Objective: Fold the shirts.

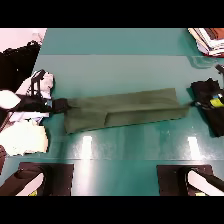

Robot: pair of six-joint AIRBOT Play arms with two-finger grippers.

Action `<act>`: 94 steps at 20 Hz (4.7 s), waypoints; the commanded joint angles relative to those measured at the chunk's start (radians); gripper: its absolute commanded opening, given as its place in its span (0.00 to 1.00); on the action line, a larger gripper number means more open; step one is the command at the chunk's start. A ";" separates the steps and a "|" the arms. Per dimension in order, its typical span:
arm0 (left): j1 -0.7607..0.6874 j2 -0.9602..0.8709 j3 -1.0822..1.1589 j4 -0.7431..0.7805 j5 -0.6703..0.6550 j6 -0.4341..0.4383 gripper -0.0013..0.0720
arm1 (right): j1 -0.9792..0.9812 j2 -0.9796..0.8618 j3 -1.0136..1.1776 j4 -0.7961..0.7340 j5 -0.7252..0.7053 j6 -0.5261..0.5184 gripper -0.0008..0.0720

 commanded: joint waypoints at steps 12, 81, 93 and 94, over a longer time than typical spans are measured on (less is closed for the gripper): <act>0.017 -0.349 0.288 -0.016 0.097 0.053 0.52 | -0.006 -0.515 0.439 0.190 0.011 -0.058 0.53; 0.095 -0.340 0.722 0.068 -0.146 0.084 0.05 | 0.502 -0.419 0.156 0.354 -0.206 -0.171 0.85; 0.095 -0.340 0.722 0.060 -0.132 0.084 0.05 | 0.637 -0.820 0.424 0.691 -0.173 -0.198 0.81; 0.095 -0.340 0.722 0.058 -0.132 0.084 0.05 | 0.658 -0.837 0.455 0.686 -0.168 -0.198 0.66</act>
